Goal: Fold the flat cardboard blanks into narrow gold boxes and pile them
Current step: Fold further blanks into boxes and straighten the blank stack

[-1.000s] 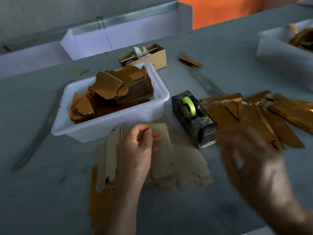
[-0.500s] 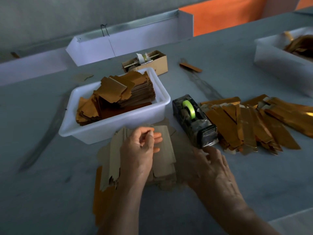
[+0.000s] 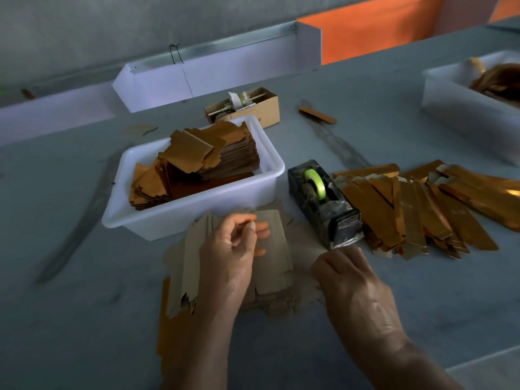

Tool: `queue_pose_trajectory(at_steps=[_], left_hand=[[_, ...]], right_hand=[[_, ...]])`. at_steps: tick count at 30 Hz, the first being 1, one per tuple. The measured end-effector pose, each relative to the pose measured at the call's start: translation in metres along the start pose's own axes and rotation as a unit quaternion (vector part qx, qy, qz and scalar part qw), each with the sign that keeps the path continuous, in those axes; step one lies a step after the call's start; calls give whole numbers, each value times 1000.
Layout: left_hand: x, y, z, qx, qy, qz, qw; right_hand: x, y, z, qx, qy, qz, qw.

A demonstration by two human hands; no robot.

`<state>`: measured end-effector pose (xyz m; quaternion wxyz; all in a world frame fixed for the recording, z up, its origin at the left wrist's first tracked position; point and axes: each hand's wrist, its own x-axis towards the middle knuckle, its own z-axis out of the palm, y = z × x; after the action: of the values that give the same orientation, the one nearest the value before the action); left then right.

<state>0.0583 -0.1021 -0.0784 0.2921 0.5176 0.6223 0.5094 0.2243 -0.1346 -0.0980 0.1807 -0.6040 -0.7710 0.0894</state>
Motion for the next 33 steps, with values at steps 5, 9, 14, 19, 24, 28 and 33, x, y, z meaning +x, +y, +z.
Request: queue_pose_trajectory(at_steps=[5, 9, 14, 19, 24, 28, 33], left_hand=[[-3, -2, -2, 21, -12, 31, 999], [-4, -2, -3, 22, -8, 24, 999], [-7, 8, -5, 80, 37, 18, 996], [-4, 22, -31, 431, 125, -20, 894], [-5, 21, -33, 439, -33, -151, 885], [-7, 27, -24, 518, -22, -113, 848], [-7, 37, -20, 542, 19, -94, 835]], right_hand=[[-2, -5, 1, -51, -29, 39, 997], [-5, -8, 8, -19, -15, 61, 998], [3, -5, 6, -21, -41, 47, 998], [3, 0, 8, -35, -52, 31, 998], [2, -3, 5, -28, -54, 27, 998], [2, -4, 4, -28, -50, 29, 998], [2, -4, 5, -25, -51, 32, 998]])
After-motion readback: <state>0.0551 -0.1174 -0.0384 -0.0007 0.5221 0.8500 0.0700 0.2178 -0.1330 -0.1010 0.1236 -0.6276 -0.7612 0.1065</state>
